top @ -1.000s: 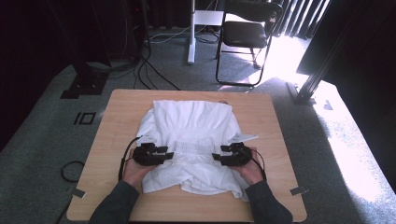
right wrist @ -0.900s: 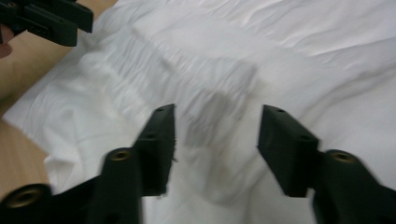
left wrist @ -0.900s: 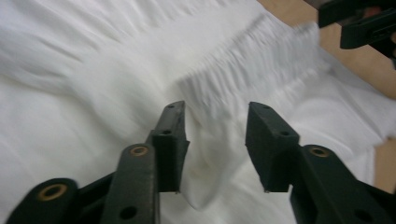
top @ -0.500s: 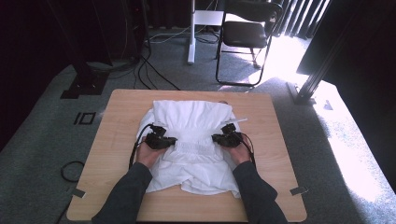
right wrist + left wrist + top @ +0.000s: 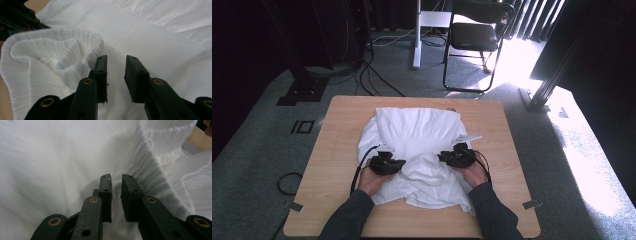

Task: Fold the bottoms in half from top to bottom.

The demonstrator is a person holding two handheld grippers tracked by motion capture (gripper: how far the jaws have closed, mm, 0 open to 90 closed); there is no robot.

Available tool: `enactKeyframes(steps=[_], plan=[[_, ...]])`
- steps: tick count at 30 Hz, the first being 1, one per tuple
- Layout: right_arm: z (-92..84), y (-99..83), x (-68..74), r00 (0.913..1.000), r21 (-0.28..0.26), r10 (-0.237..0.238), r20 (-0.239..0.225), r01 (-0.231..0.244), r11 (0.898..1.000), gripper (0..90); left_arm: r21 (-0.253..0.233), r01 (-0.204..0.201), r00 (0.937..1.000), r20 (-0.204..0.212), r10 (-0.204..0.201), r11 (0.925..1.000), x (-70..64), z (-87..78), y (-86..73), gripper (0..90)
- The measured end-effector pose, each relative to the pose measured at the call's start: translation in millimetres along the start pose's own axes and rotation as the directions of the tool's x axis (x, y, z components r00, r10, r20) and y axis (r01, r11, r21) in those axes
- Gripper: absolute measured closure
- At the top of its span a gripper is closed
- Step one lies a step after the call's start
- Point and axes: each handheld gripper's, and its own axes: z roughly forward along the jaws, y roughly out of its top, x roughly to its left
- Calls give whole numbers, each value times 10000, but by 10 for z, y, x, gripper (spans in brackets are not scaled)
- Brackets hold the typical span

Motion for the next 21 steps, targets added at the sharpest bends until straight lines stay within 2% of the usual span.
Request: enactKeyframes(steps=[7, 10, 13, 14, 15, 16, 17, 21], plan=[[-101, 94, 76, 10000, -550, -92, 15, 93, 9984, 679, 169, -344, 9992, 223, 340, 9993, -130, -11, -110, 780], [-70, 117, 168, 9993, -543, -255, -270, 240, 9982, 675, 202, -462, 9987, 205, 458, 9987, -165, -27, -140, 774], [-22, 49, 314, 9969, -318, -558, -554, 541, 9980, 688, 327, -496, 9986, 184, 490, 9982, -180, -30, -174, 770], [-22, 49, 314, 9969, -318, -558, -554, 541, 9980, 688, 327, -496, 9986, 184, 490, 9982, -180, -30, -174, 770], [-6, 6, 365, 9951, -188, -712, -693, 701, 9974, 689, 367, -513, 9985, 197, 506, 9980, -195, -34, -215, 770], [35, -117, 472, 9907, 191, -1171, -696, 1187, 9927, 701, 400, -541, 9984, 193, 534, 9977, -203, -38, -231, 770], [55, -174, 508, 9893, 453, -1307, -650, 1338, 9900, 711, 440, -581, 9981, 209, 572, 9973, -207, -47, -244, 770], [125, -366, 587, 9884, 1274, -1369, -665, 1445, 9813, 739, 603, -565, 9976, 438, 539, 9966, -245, -54, -286, 769]])
